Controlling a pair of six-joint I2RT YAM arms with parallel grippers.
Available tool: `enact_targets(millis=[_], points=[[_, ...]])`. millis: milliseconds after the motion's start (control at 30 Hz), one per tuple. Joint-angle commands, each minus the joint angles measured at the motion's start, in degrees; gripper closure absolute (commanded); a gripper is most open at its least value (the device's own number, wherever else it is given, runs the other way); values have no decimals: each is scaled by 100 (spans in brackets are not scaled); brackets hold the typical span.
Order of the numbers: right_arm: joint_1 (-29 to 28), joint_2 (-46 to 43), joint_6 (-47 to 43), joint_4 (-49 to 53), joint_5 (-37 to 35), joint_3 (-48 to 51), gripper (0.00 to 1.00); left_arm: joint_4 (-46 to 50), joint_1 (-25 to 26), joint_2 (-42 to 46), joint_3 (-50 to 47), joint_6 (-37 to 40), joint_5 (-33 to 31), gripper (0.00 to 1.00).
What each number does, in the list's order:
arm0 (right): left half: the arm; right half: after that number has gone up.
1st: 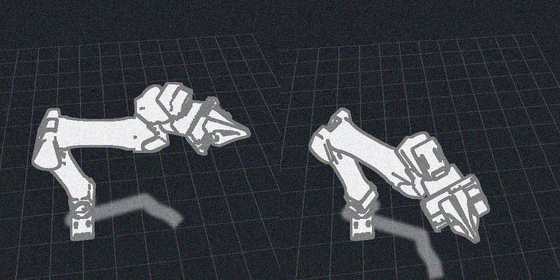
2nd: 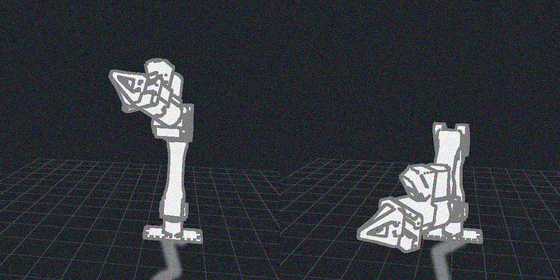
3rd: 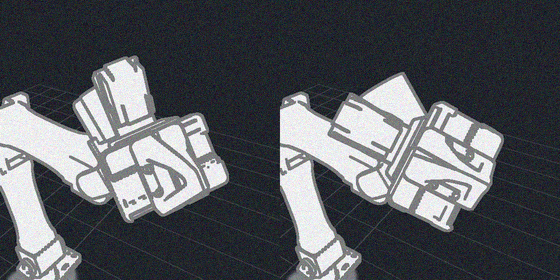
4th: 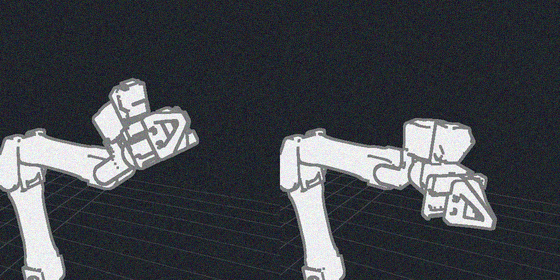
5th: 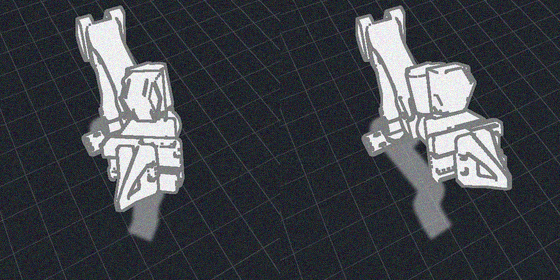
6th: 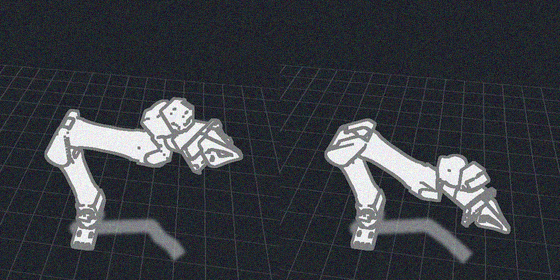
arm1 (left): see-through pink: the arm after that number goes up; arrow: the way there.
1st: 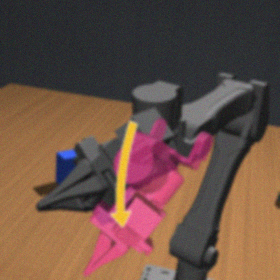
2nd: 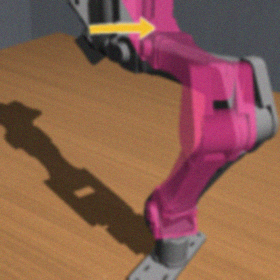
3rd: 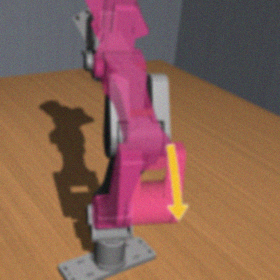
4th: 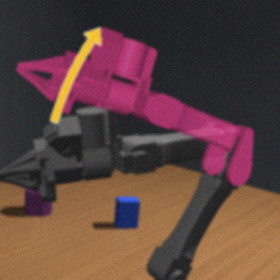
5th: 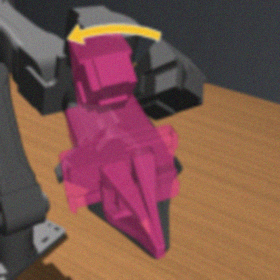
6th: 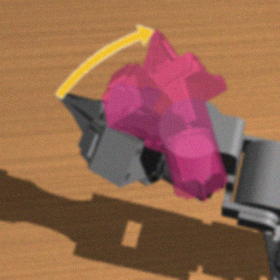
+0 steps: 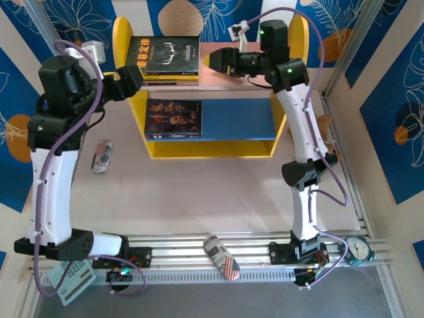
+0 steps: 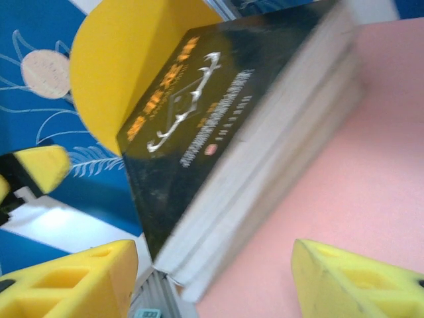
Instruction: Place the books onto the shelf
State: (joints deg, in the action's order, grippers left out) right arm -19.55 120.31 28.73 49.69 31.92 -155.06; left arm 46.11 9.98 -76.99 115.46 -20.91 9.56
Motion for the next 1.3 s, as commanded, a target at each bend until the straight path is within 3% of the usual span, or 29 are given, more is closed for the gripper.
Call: enact_targets(millis=[0, 100, 167, 333, 400, 467, 533, 667, 833, 1033, 1133, 1267], points=[[133, -678, -459, 395, -296, 295, 35, 285, -23, 23, 390, 435, -483, 11], [154, -1222, -780, 427, -635, 831, 30, 372, -24, 44, 495, 682, -737, 9], [174, -1642, -952, 378, -807, 1289, 26, 398, -23, 57, 540, 806, -909, 1], [239, -2522, -1305, 367, -1091, 2195, 16, 682, -27, -206, 1069, 1204, -1184, 0], [285, -2900, -1417, 295, -1015, 2665, 7, 845, -23, -354, 1373, 1344, -1325, 0], [325, -3400, -1485, -10, -590, 3430, 0, 962, -26, -443, 1552, 1429, -1398, 0], [319, -4039, -1498, -344, -374, 4448, 1, 1095, -30, -410, 1529, 1416, -1502, 0], [373, -5245, -1484, -400, -1223, 6249, 1, 1821, -48, -405, 1425, 1336, -1862, 0], [729, -6381, -808, 3, -2436, 7486, 1, 2007, -49, 185, -116, 1138, -2645, 0], [797, -7603, -932, -325, -4097, 8594, 1, 205, -83, 1809, -3081, 1430, -4057, 0], [847, -7891, -730, -820, -4947, 9258, 1, -865, -128, 2568, -4398, 1770, -3939, 0], [908, -8130, -723, -1640, -5519, 10225, 1, -1332, -204, 2890, -5391, 1875, -4031, 0]])
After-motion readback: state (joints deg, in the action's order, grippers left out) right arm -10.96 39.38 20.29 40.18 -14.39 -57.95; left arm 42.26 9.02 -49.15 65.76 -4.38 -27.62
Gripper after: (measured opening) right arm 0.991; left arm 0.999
